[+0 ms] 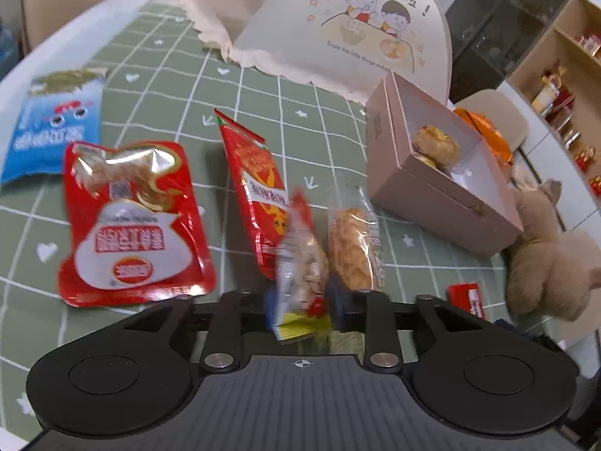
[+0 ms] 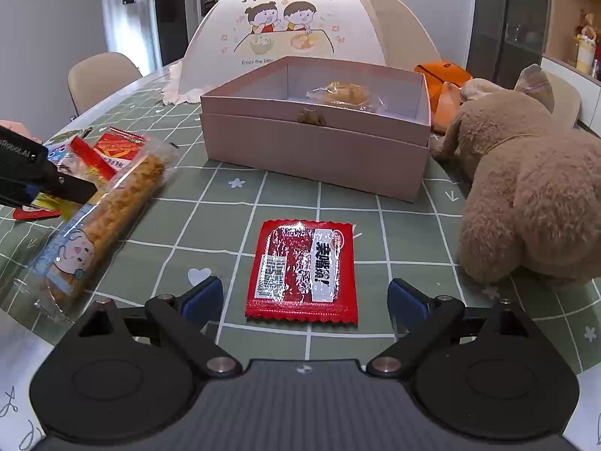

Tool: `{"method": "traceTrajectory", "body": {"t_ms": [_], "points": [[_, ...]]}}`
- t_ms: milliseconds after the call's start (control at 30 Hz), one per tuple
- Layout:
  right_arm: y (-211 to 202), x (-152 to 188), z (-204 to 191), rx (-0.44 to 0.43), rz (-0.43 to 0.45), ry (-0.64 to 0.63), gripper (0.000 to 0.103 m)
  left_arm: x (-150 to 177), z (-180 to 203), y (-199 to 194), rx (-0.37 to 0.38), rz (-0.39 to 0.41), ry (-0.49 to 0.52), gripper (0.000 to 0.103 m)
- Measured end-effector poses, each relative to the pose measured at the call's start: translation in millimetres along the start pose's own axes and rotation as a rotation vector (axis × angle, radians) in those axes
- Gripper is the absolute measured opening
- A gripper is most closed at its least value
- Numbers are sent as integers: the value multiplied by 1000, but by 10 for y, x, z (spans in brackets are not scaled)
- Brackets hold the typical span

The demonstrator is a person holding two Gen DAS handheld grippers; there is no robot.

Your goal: Organize snacks

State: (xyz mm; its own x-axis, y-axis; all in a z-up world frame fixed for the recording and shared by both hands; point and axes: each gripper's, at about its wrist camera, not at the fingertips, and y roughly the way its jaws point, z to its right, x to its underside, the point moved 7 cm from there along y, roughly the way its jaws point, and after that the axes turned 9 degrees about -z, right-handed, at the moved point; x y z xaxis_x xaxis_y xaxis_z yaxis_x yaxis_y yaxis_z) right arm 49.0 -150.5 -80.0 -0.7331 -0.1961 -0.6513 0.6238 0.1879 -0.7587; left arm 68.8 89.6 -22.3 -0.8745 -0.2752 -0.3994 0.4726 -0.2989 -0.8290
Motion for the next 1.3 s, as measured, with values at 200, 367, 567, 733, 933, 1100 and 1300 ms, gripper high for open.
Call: {"method": "traceTrajectory", "body": {"t_ms": [200,367,567,733,933,1100,1300], "points": [[1,4,-2,-4,3,-1,96,78,-58,-223,25,19,-39,21],[8,8,-6,-7,1,-5,98,13,-156,-667,43,111,-97,21],[26,3,-29,-17,-10,-19,102,-57,456,-690,233,86,4,21],[23,4,-28,-36,-31,-44,102,150,925,-108,225,-39,129,21],[-39,51,84,-60,-99,-68,102,305,1002,139,122,-95,215,21],[59,-97,268,-12,-125,49,102,265,869,165,51,-85,215,21],[200,-265,74,-41,-160,-80,99,293,720,152,36,-97,175,22]]}}
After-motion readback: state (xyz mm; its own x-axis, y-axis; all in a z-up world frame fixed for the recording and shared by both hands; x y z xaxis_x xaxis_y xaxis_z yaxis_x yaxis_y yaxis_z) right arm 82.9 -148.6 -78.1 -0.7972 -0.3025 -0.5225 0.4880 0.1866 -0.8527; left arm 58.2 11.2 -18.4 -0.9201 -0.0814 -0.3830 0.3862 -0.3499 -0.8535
